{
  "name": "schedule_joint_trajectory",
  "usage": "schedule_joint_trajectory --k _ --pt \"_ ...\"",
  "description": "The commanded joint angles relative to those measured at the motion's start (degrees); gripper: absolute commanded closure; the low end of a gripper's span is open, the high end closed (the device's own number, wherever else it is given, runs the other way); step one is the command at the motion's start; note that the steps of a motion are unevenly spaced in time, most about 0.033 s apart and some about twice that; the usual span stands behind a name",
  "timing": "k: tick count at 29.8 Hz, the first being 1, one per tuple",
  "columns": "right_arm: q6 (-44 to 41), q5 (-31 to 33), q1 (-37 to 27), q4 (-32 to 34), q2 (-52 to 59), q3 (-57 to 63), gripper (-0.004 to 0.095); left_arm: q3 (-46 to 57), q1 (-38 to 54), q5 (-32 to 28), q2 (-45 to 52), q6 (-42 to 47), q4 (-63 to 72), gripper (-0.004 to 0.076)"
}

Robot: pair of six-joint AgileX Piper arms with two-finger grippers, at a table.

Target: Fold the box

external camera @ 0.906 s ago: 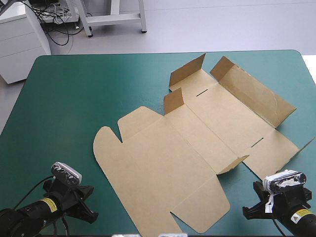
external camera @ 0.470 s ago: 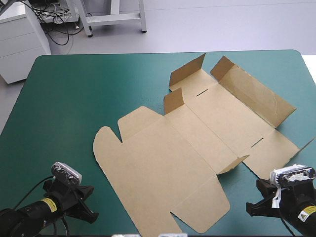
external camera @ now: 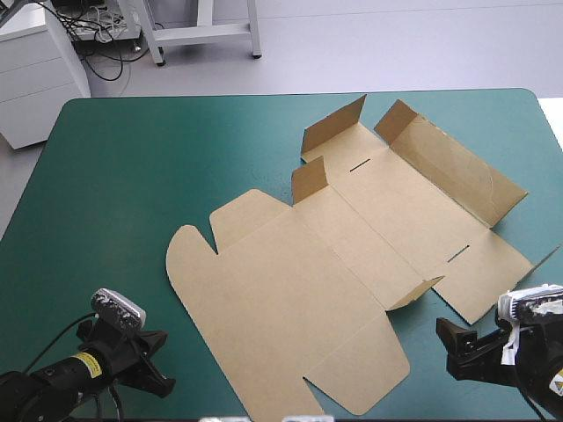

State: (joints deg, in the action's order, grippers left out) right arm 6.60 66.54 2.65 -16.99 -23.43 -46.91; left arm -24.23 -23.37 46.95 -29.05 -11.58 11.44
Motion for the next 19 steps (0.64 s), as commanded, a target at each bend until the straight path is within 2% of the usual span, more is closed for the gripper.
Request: schedule_joint_trajectory --k 1,8,19 --pt "-5.2 -0.7 0.3 -1.9 -2.8 -2.6 0.0021 -1.4 -0.2 -3.1 -0.3 0.0 1.4 0.0756" --pt "-16.3 -0.3 0.3 -7.4 -9.8 -2.6 0.0025 -1.4 -0.2 -3.1 -0.3 0.0 1.5 0.0756" --pt "-27.9 -8.7 0.3 -8.9 -20.5 -2.6 0.0025 -1.4 -0.2 -3.0 -0.3 0.0 2.0 0.0756"
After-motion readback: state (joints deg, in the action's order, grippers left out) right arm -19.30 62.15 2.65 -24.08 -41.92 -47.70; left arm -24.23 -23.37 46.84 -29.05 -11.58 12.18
